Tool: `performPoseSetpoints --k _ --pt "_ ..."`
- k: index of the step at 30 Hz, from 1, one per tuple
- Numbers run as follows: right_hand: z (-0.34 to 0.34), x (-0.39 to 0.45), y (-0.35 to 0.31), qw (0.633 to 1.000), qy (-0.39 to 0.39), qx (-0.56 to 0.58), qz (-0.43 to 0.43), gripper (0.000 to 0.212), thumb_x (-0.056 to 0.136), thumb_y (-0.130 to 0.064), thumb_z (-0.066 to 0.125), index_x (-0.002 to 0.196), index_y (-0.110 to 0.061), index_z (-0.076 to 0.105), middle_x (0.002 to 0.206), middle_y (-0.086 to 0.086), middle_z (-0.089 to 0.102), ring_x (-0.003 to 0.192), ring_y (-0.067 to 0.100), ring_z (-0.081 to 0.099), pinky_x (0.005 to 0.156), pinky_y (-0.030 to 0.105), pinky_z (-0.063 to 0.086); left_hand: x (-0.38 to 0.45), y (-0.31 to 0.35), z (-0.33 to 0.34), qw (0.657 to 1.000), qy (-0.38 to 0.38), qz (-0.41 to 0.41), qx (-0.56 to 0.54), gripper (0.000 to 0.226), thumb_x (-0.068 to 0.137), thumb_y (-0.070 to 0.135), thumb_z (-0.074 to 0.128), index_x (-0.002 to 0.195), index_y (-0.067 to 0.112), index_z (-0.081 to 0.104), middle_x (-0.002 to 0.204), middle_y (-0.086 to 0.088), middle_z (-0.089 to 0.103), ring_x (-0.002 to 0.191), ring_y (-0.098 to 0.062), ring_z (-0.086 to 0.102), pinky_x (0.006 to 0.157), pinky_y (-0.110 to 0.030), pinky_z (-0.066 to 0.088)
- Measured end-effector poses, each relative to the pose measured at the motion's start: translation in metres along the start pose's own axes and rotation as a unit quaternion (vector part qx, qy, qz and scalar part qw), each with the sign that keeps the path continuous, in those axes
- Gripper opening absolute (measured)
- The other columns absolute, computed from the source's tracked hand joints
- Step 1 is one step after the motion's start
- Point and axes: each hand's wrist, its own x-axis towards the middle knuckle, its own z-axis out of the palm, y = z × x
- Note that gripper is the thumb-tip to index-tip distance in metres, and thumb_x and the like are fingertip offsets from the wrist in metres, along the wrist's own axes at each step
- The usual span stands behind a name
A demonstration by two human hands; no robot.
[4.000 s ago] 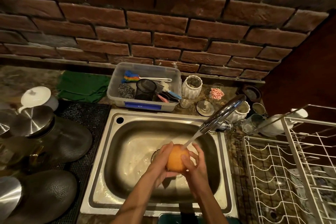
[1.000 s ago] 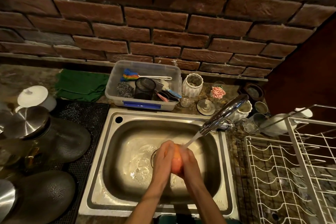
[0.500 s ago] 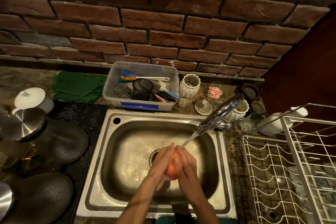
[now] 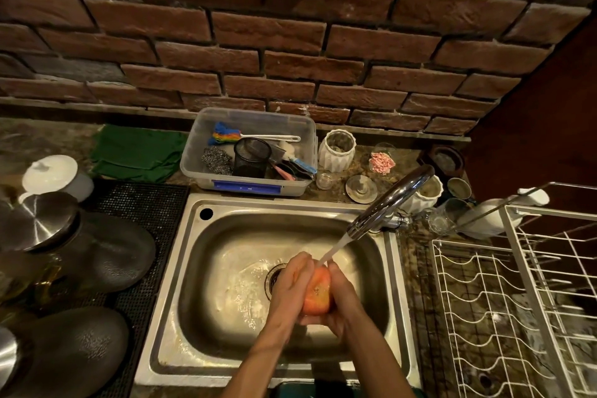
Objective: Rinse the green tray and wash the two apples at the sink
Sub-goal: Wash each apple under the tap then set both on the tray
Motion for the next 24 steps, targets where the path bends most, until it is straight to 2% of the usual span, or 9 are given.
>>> performPoseSetpoints --k 2,4,7,10,13,15,18,21,24 --pt "0.002 0.000 -0.003 0.999 -0.018 -0.030 0.012 0.050 0.098 -0.058 0.039 0.113 -0.017 0.064 0.099 0.017 0.078 0.090 0.038 0.075 0.077 0.062 0.057 -0.001 0.001 0.000 1.000 0.014 0.004 -0.006 0.014 0.094 0.043 0.057 0.107 0.047 0.062 0.116 0.018 0.061 0.108 -0.002 0.060 0.079 -0.016 0.048" --pt "0.006 -0.002 -0.002 0.997 -0.018 -0.070 -0.019 0.041 0.096 -0.050 0.044 0.113 -0.018 0.063 0.103 0.016 0.076 0.091 0.036 0.075 0.074 0.059 0.060 -0.001 0.000 0.002 0.999 0.047 -0.010 -0.025 0.016 0.096 0.038 0.057 0.109 0.040 0.066 0.113 0.009 0.067 0.104 -0.008 0.065 0.077 -0.019 0.050" --pt "0.008 -0.008 0.004 0.992 -0.013 -0.099 -0.083 0.038 0.091 -0.040 0.053 0.116 -0.013 0.064 0.116 0.020 0.069 0.104 0.038 0.068 0.091 0.061 0.055 0.001 -0.001 0.005 0.994 0.075 -0.046 -0.066 0.018 0.096 0.032 0.058 0.106 0.028 0.072 0.108 -0.006 0.072 0.100 -0.021 0.069 0.086 -0.037 0.057" --pt "0.006 -0.017 0.010 0.965 0.009 -0.178 -0.193 0.024 0.102 -0.038 0.042 0.109 -0.024 0.061 0.114 0.013 0.067 0.106 0.031 0.066 0.097 0.052 0.053 0.001 0.000 0.004 0.986 0.066 -0.087 -0.123 0.026 0.093 0.030 0.060 0.103 0.008 0.071 0.103 -0.026 0.071 0.089 -0.031 0.068 0.087 -0.054 0.055" --pt "0.000 -0.024 0.016 0.925 -0.003 -0.255 -0.283 0.025 0.106 -0.039 0.032 0.116 -0.029 0.053 0.115 0.009 0.060 0.108 0.025 0.061 0.097 0.048 0.052 -0.002 0.008 -0.003 0.979 0.020 -0.149 -0.138 0.039 0.093 0.043 0.059 0.106 0.008 0.070 0.089 -0.023 0.066 0.065 -0.028 0.063 0.055 -0.037 0.054" --pt "-0.006 -0.024 0.021 0.906 -0.015 -0.293 -0.305 0.028 0.105 -0.039 0.034 0.128 -0.029 0.046 0.123 0.005 0.052 0.112 0.018 0.057 0.099 0.046 0.051 -0.004 0.014 -0.010 0.968 -0.025 -0.204 -0.142 0.048 0.091 0.054 0.058 0.112 0.011 0.068 0.086 -0.020 0.065 0.054 -0.025 0.060 0.060 -0.035 0.052" --pt "-0.006 -0.022 0.026 0.903 0.006 -0.291 -0.317 0.033 0.104 -0.040 0.036 0.134 -0.029 0.043 0.128 0.003 0.051 0.116 0.015 0.057 0.101 0.043 0.050 -0.004 0.021 -0.012 0.965 -0.038 -0.232 -0.118 0.047 0.087 0.057 0.061 0.112 0.017 0.066 0.102 -0.019 0.072 0.075 -0.032 0.071 0.067 -0.051 0.060" --pt "0.003 -0.018 0.024 0.936 0.029 -0.205 -0.284 0.033 0.102 -0.041 0.042 0.130 -0.025 0.051 0.124 0.006 0.060 0.113 0.022 0.061 0.099 0.049 0.052 0.000 0.021 -0.005 0.979 0.004 -0.190 -0.073 0.039 0.091 0.052 0.057 0.114 0.021 0.065 0.109 -0.016 0.070 0.091 -0.033 0.071 0.062 -0.047 0.062" --pt "0.010 -0.014 0.016 0.970 0.047 -0.135 -0.197 0.033 0.097 -0.051 0.048 0.117 -0.026 0.060 0.115 0.008 0.069 0.102 0.026 0.069 0.091 0.055 0.057 0.001 0.013 -0.001 0.994 0.048 -0.102 -0.017 0.024 0.096 0.047 0.052 0.110 0.034 0.067 0.113 -0.007 0.067 0.100 -0.027 0.068 0.082 -0.053 0.061"
